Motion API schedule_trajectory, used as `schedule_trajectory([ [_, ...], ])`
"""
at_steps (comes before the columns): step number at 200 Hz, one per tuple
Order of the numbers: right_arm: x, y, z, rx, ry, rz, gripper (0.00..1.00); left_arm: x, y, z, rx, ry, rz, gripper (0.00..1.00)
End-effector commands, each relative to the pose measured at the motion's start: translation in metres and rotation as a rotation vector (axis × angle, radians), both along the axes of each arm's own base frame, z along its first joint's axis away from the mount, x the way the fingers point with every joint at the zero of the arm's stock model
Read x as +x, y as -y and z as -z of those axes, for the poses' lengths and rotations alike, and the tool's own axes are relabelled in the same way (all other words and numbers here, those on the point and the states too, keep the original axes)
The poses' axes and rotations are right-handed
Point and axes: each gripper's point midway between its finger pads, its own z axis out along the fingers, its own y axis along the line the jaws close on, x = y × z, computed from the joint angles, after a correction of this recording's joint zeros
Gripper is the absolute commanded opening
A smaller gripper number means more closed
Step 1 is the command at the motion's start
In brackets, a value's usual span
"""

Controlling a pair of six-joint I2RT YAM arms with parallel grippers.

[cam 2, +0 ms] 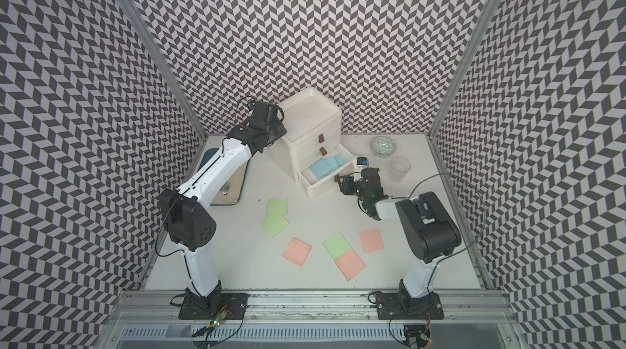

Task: Please put the sticky notes in the drawer by color
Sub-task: Close the drawer in the storage box.

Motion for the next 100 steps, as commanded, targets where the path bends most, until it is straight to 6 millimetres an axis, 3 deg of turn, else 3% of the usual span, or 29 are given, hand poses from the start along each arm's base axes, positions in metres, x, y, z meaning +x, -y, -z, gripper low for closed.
schedule_trajectory([
  [1, -0.009, -0.019, -0.004, 0.054, 0.032, -0.039, 0.47, -0.01, 0.007, 0.008, 0.034, -0.04, 0.09, 0.09],
  [29, -0.011, -0.025, 0.005, 0.024, 0.034, -0.028, 0.47, -0.016, 0.005, 0.011, 0.05, -0.043, 0.101, 0.04],
  [100, 0.006, -0.027, -0.006, 0.042, 0.089, 0.004, 0.4, -0.034, 0.007, 0.012, 0.033, -0.035, 0.164, 0.02],
])
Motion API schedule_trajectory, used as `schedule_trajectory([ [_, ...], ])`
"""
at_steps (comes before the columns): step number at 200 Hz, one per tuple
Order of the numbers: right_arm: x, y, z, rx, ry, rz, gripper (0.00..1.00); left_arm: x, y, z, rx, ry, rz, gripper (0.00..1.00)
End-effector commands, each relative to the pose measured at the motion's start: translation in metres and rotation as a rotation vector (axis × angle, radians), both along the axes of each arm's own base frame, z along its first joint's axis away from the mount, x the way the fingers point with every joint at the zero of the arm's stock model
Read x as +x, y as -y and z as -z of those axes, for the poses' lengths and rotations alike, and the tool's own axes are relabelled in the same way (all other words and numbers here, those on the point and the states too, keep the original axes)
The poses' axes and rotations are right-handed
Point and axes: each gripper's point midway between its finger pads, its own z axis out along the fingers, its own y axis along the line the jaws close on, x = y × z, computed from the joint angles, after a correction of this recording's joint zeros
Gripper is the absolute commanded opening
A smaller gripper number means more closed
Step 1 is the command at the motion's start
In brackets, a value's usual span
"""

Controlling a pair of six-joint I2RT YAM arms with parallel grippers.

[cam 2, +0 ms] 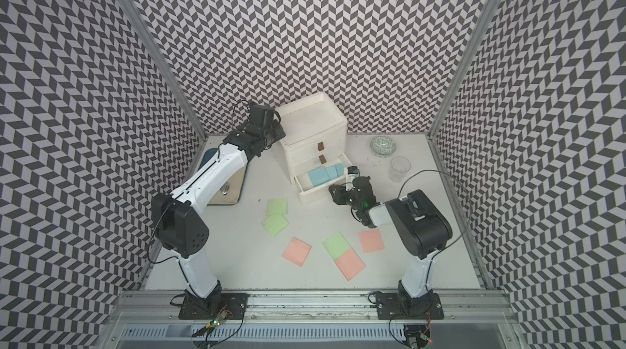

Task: Please put the sticky notes in the drawer by color
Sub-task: Close the drawer in the storage box.

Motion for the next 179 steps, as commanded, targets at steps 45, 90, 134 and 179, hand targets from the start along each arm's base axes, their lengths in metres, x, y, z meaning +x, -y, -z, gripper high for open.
schedule_trajectory([
  [45, 0.017, -0.011, -0.037, 0.049, 0.153, 0.038, 0.26, -0.029, 0.006, 0.021, 0.039, -0.093, 0.112, 0.01],
  [90, 0.031, -0.012, -0.056, 0.016, 0.215, 0.042, 0.11, -0.03, 0.005, 0.017, 0.044, -0.084, 0.12, 0.01],
  [134, 0.033, -0.015, -0.07, 0.003, 0.267, -0.001, 0.06, -0.03, 0.001, 0.021, 0.05, -0.087, 0.117, 0.01],
  [179, 0.038, -0.025, -0.075, 0.003, 0.295, -0.054, 0.01, -0.03, 0.003, 0.017, 0.048, -0.078, 0.138, 0.0],
])
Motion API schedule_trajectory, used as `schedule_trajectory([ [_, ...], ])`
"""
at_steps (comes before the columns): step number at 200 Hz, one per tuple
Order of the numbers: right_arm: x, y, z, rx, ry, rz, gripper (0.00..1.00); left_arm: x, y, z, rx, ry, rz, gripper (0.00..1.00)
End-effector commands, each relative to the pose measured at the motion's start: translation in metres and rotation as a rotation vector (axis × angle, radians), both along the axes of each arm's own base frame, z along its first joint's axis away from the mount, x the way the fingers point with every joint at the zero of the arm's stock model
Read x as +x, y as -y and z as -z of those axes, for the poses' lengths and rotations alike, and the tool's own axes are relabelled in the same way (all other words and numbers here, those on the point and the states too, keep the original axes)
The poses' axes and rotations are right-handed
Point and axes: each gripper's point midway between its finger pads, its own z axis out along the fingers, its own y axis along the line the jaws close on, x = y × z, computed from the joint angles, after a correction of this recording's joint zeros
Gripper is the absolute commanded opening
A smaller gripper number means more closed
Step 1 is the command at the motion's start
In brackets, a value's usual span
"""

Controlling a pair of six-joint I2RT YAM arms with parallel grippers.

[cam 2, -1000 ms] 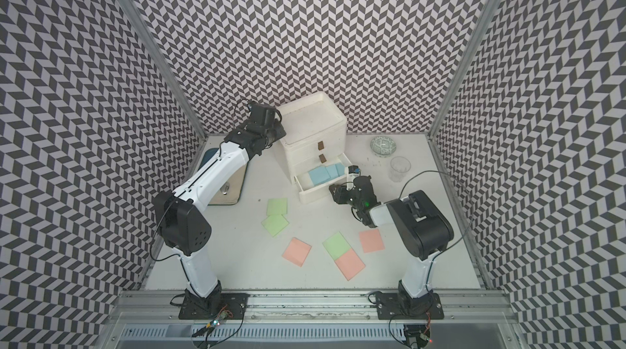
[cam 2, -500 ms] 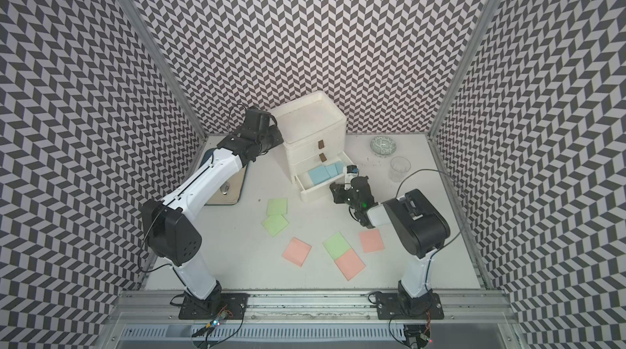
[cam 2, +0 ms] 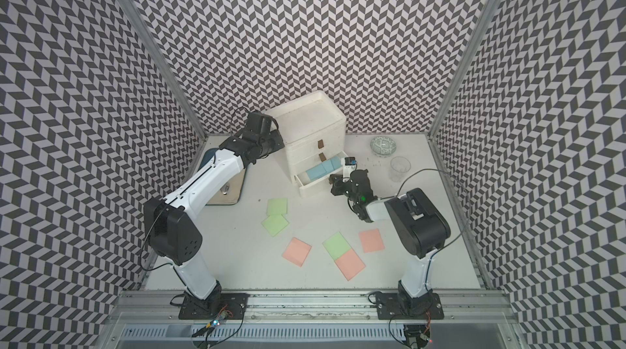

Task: Please put the sticky notes in the drawer by color
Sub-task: Close the drawer in the storage box.

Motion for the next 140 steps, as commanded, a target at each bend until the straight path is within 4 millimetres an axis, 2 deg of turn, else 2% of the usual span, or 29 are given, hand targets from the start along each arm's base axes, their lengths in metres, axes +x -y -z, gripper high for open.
schedule_trajectory([
  [1, 0.011, -0.009, -0.03, 0.021, 0.11, -0.038, 0.02, -0.002, 0.001, -0.008, 0.002, 0.018, 0.027, 0.0],
  [40, 0.03, -0.005, -0.032, 0.033, 0.106, -0.031, 0.01, -0.004, -0.001, -0.014, 0.003, 0.036, 0.031, 0.0],
  [51, 0.029, -0.004, -0.031, 0.041, 0.091, -0.04, 0.02, -0.005, -0.002, -0.016, 0.003, 0.04, 0.032, 0.0],
  [68, 0.018, 0.002, -0.03, 0.052, 0.081, -0.028, 0.1, -0.004, -0.003, -0.016, 0.01, 0.043, 0.033, 0.0],
  [92, 0.008, 0.01, -0.027, 0.032, 0.042, -0.005, 0.26, 0.0, -0.008, -0.015, 0.013, 0.036, 0.026, 0.0],
  [98, 0.007, 0.01, -0.027, 0.026, 0.032, -0.012, 0.3, 0.001, -0.009, -0.016, 0.01, 0.035, 0.026, 0.06],
  [104, 0.004, 0.009, -0.025, 0.021, 0.02, -0.02, 0.31, 0.003, -0.01, -0.018, 0.005, 0.034, 0.028, 0.19],
  [110, 0.002, 0.008, -0.024, 0.019, 0.014, -0.028, 0.31, 0.004, -0.009, -0.02, -0.004, 0.034, 0.033, 0.26],
  [140, -0.002, 0.011, -0.023, 0.014, 0.008, -0.021, 0.31, 0.0, -0.007, -0.048, -0.042, 0.078, 0.046, 0.33],
])
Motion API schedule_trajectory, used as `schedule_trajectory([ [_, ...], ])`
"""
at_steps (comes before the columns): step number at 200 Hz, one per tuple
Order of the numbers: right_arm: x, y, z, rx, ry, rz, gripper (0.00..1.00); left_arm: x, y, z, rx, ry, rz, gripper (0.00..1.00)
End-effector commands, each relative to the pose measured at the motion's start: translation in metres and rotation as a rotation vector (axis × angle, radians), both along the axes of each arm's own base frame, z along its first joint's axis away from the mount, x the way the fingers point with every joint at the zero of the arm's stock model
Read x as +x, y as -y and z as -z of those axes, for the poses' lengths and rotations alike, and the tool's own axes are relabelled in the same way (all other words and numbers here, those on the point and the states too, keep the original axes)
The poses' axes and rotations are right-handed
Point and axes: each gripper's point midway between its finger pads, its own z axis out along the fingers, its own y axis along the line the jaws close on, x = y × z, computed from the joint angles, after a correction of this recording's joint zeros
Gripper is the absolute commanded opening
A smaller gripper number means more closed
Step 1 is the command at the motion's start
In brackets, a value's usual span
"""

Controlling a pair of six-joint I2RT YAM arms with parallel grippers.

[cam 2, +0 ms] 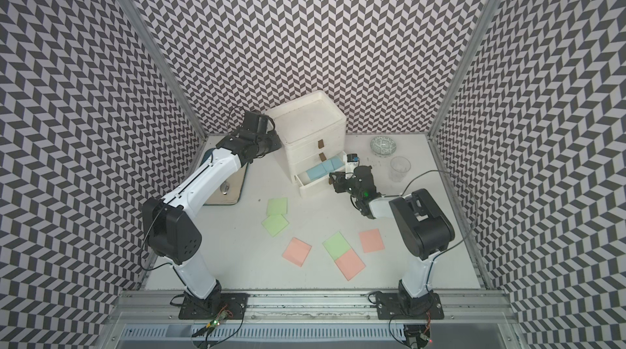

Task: Please put the sticky notes in the drawer by color
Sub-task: Close the drawer in the storage box.

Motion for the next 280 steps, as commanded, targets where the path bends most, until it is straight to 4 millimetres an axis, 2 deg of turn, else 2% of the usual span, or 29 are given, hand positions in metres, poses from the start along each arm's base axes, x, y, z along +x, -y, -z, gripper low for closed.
schedule_trajectory([
  [1, -0.003, 0.001, -0.015, 0.009, 0.033, -0.005, 0.31, -0.004, 0.005, -0.047, -0.057, 0.09, 0.028, 0.33],
  [30, -0.002, 0.002, -0.017, 0.003, 0.035, 0.003, 0.31, -0.013, -0.003, -0.073, -0.109, 0.134, -0.025, 0.37],
  [58, -0.003, 0.002, -0.016, 0.005, 0.035, 0.005, 0.31, -0.013, 0.001, -0.078, -0.134, 0.124, -0.055, 0.38],
  [131, -0.002, 0.013, -0.027, -0.009, 0.073, 0.052, 0.32, 0.009, 0.018, -0.04, -0.09, -0.005, -0.108, 0.4],
  [190, -0.003, 0.018, -0.032, -0.01, 0.088, 0.075, 0.32, 0.017, 0.017, -0.012, -0.039, -0.067, -0.159, 0.41],
  [200, -0.003, 0.019, -0.031, -0.011, 0.087, 0.078, 0.32, 0.019, 0.019, -0.003, -0.034, -0.084, -0.149, 0.39],
  [211, -0.004, 0.02, -0.031, -0.012, 0.089, 0.083, 0.32, 0.02, 0.022, 0.004, -0.03, -0.1, -0.14, 0.31],
  [221, -0.005, 0.021, -0.027, -0.016, 0.08, 0.086, 0.32, 0.021, 0.023, 0.007, -0.029, -0.106, -0.133, 0.11],
  [226, -0.006, 0.022, -0.025, -0.015, 0.074, 0.088, 0.32, 0.021, 0.023, 0.008, -0.029, -0.106, -0.131, 0.06],
  [259, -0.019, 0.021, -0.004, 0.053, 0.008, 0.086, 0.31, 0.018, 0.017, -0.002, -0.011, -0.079, -0.138, 0.03],
  [280, -0.039, 0.014, 0.008, 0.11, -0.019, 0.077, 0.31, 0.014, 0.018, -0.006, -0.014, -0.07, -0.121, 0.04],
])
